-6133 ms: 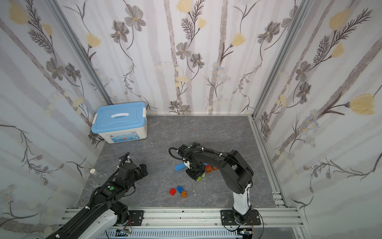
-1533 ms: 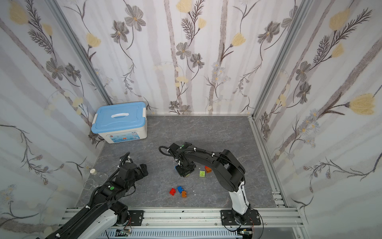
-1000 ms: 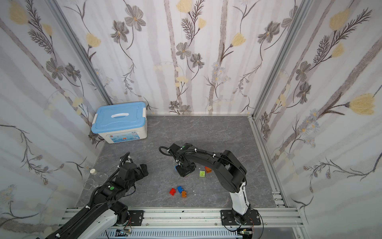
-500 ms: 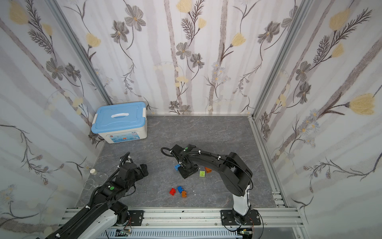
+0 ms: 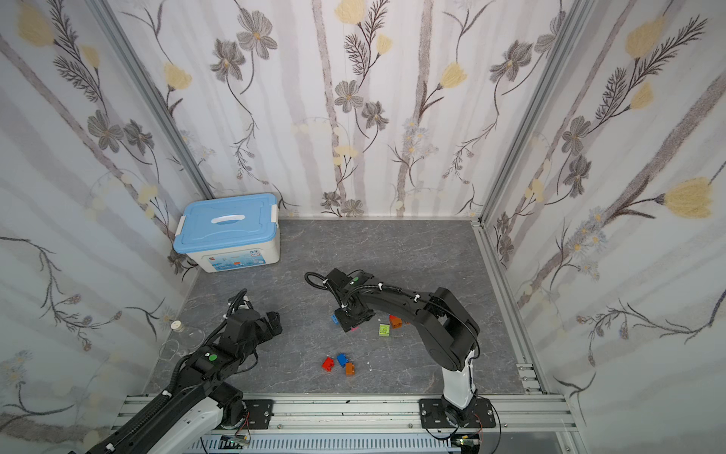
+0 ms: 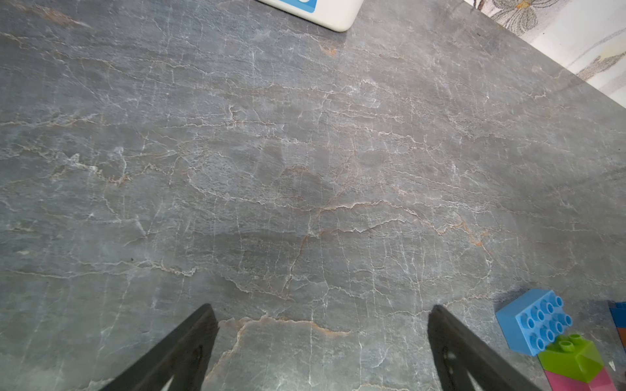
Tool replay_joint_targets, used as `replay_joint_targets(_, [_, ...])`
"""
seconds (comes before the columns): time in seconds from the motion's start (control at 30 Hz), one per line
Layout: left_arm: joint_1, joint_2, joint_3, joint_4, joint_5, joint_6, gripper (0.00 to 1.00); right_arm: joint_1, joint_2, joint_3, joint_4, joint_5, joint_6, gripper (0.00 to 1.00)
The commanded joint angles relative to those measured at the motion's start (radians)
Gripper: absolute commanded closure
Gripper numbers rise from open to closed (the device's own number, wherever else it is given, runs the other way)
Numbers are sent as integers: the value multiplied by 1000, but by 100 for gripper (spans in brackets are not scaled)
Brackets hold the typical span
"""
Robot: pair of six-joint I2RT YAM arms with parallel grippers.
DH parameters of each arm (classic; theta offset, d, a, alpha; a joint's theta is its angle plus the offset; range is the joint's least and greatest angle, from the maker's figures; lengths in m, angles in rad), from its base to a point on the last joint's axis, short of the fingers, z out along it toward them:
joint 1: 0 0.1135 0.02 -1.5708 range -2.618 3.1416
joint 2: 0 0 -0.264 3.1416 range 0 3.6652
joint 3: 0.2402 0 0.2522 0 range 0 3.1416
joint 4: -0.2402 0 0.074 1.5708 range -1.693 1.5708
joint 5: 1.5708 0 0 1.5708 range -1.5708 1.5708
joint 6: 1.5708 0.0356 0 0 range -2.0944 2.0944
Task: Assemble the letter h with lego
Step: Pick up the lego brick from the center of the board.
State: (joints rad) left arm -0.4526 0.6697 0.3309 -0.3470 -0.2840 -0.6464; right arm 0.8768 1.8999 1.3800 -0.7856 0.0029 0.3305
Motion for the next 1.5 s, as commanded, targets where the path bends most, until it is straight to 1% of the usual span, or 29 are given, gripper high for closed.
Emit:
replay_joint_targets(0.0, [2, 7, 8, 3, 3, 2, 0, -2, 31, 19, 37, 26, -16, 47])
replay_joint_targets(0.1, [0, 27, 16, 2, 23, 2, 0, -2, 56, 29, 37, 44, -19, 49])
replay_joint_targets(0.23, [0, 74, 33, -9, 62, -12, 0, 2, 64, 25, 29, 73, -28, 50])
replay_joint_targets(0.37, [0, 143, 52, -15, 128, -31, 0, 1, 60, 11, 35, 87, -32, 50])
replay_joint_targets(0.5, [0, 213, 103, -32, 220, -46, 0, 1, 65, -10, 60, 76, -36, 65])
replay_joint_targets(0.63, [2, 270, 184, -77, 308, -57, 0, 0, 46, -41, 92, 61, -42, 70])
replay_joint_targets(0.77, [2, 312, 286, -138, 434, -51, 0, 7, -75, -124, 190, 25, -64, 72])
replay_joint_targets(0.83, [2, 329, 323, -139, 550, -44, 2, 8, -149, -178, 250, 13, -87, 73])
replay_joint_targets(0.9, [0, 342, 349, -105, 695, -55, 6, 14, -226, -238, 324, -14, -116, 75])
replay_joint_targets(1.0, [-4, 355, 375, -59, 837, -91, 14, 36, -334, -316, 433, -58, -159, 73])
replay_joint_targets(1.17, [-25, 388, 448, -70, 977, -77, 17, 105, -463, -409, 581, -61, -239, 73])
replay_joint_targets(1.23, [-39, 403, 467, -68, 1015, -71, 18, 120, -510, -438, 638, -61, -248, 73])
replay_joint_targets(1.27, [-46, 409, 474, -70, 1026, -70, 19, 124, -530, -470, 666, -70, -250, 73])
replay_joint_targets(1.33, [-50, 422, 489, -90, 1030, -62, 24, 128, -559, -488, 694, -77, -256, 73])
replay_joint_targets(1.4, [-53, 441, 509, -126, 1027, -47, 32, 132, -578, -496, 703, -72, -266, 73])
replay_joint_targets(1.47, [-58, 449, 517, -125, 1048, -41, 33, 134, -589, -499, 706, -68, -275, 73])
